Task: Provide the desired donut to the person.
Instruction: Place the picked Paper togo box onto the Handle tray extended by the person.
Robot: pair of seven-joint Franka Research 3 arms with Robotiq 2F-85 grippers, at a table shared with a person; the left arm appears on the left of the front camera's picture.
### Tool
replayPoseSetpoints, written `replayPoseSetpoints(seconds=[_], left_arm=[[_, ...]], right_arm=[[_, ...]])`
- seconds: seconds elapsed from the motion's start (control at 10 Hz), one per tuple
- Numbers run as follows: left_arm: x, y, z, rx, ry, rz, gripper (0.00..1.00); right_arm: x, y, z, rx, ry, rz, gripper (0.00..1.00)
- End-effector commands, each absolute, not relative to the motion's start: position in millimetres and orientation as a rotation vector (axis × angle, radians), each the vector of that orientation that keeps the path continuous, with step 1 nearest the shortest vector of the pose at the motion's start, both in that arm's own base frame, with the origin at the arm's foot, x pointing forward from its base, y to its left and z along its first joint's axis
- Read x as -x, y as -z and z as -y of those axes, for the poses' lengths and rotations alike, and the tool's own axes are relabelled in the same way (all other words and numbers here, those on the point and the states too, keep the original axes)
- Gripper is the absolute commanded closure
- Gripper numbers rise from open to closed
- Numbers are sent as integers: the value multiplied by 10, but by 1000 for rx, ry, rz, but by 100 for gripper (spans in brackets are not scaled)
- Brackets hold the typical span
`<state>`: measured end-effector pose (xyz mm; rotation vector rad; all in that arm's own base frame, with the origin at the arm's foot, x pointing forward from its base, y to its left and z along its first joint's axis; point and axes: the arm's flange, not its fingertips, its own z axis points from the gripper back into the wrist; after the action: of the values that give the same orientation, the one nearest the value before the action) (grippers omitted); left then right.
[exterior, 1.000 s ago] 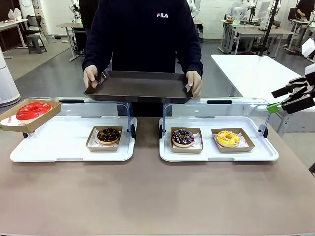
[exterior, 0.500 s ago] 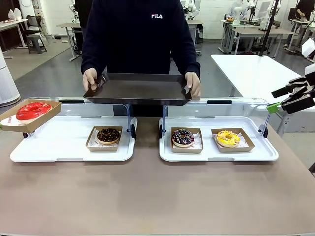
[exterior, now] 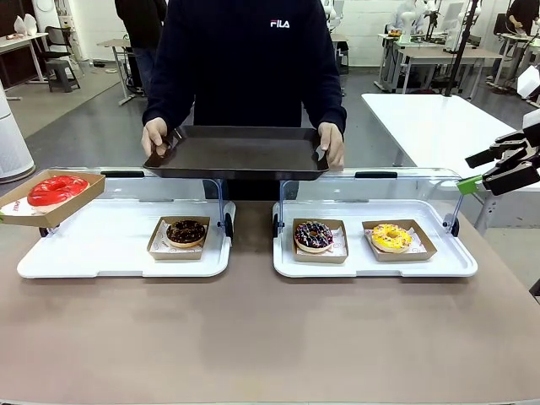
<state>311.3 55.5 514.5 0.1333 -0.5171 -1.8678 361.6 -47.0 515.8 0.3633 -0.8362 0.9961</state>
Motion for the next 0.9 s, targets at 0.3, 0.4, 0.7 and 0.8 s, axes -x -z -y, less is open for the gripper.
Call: replayPoseSetpoints(seconds=[0.3,0.4,0.7,0.8], left_arm=[[-3454,-5960,112,-104,1741,483,99],[-3520,-6229,405,-98,1753,423,99],[-4212,-6649,1241,-100,1709,393,99],[-4546,-6614,1439,-93,1686,381,99]], right_arm=[[-3636,-5147,456,-374,-988,848,0],[-3636,-5147,456,-374,-988,848,0],[-3636,-5147,456,-374,-988,848,0],[-3636,-5147,456,-374,-988,848,0]])
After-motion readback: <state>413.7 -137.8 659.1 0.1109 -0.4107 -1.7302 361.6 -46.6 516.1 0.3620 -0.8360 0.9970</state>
